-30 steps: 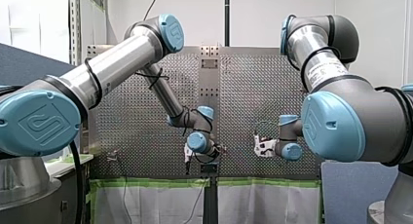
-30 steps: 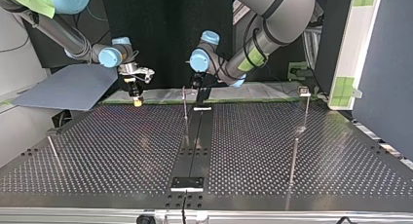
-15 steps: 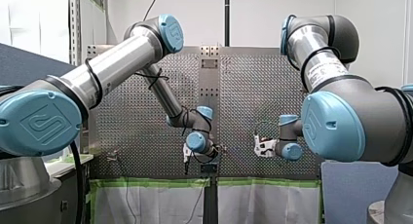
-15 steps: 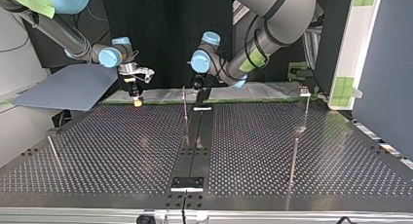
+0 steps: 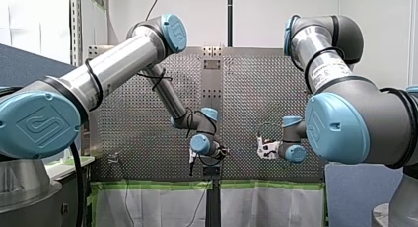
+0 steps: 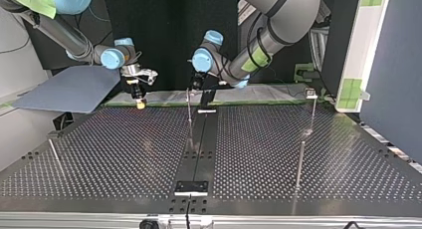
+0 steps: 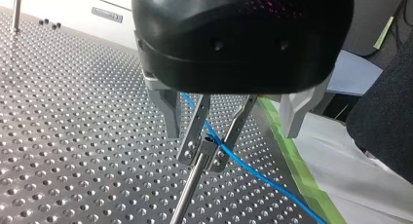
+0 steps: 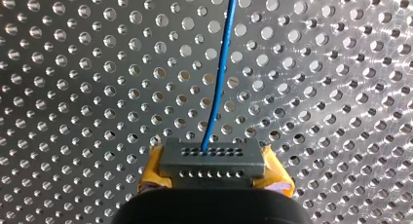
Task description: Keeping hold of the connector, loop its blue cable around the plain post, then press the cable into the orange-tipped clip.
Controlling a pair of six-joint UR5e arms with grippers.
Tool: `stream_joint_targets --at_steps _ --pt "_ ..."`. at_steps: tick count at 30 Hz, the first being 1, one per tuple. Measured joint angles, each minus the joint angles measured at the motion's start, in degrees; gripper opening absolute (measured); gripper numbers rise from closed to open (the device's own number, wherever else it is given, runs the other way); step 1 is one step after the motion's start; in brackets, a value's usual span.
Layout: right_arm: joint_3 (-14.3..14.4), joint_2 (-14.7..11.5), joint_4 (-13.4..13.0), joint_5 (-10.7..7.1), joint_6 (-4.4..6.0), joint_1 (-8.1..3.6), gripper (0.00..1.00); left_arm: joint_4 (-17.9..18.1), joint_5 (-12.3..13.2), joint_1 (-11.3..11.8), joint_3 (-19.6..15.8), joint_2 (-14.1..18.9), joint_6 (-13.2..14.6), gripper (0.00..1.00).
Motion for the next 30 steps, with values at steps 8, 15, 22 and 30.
stream_joint_targets --at_steps 8,15,22,30 --pt "0.0 0.0 0.0 -0.04 0.03 0.0 0.0 0.1 0.1 -0.1 0.0 0.0 0.4 0.99" --pt "0.0 0.0 -0.1 -0.07 0.11 -0.01 0.0 0.0 0.1 -0.2 0.0 0.0 0.3 0.99" --pt "0.0 0.0 0.0 -0.12 0.1 -0.02 0.0 -0.5 -0.2 -0.5 0.0 0.1 0.7 0.99" --pt "0.0 0.0 0.2 -0.12 0.07 -0.34 0.0 1.5 -1.3 -1.5 -3.0 3.1 0.3 0.99"
